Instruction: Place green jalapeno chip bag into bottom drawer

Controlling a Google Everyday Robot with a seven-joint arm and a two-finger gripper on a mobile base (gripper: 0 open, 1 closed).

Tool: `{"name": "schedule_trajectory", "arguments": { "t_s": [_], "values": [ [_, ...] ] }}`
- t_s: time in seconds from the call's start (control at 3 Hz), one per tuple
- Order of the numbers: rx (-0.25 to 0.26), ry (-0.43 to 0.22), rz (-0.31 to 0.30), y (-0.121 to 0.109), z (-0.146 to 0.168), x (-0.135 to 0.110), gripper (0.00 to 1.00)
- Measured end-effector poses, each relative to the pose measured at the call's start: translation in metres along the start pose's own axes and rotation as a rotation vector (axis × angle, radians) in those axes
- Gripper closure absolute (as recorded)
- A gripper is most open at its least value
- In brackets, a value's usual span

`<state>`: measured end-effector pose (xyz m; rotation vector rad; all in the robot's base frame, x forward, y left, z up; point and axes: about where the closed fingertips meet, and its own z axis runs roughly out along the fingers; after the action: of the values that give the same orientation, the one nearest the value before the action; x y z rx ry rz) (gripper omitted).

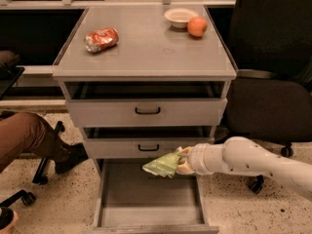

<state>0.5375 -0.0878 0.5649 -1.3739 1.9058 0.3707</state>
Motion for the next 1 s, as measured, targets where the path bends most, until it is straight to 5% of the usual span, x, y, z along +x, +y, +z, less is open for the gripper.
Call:
{"name": "schedule_trajectory", "arguments": {
  "t_s": [0.67, 1.0],
  "values": [
    [-0.032, -0.052, 0.037, -0.009, 0.134, 0.071, 1.0],
    [-0.089, -0.077, 0.145, 0.03, 0.206, 0.108, 1.0]
  ]
}}
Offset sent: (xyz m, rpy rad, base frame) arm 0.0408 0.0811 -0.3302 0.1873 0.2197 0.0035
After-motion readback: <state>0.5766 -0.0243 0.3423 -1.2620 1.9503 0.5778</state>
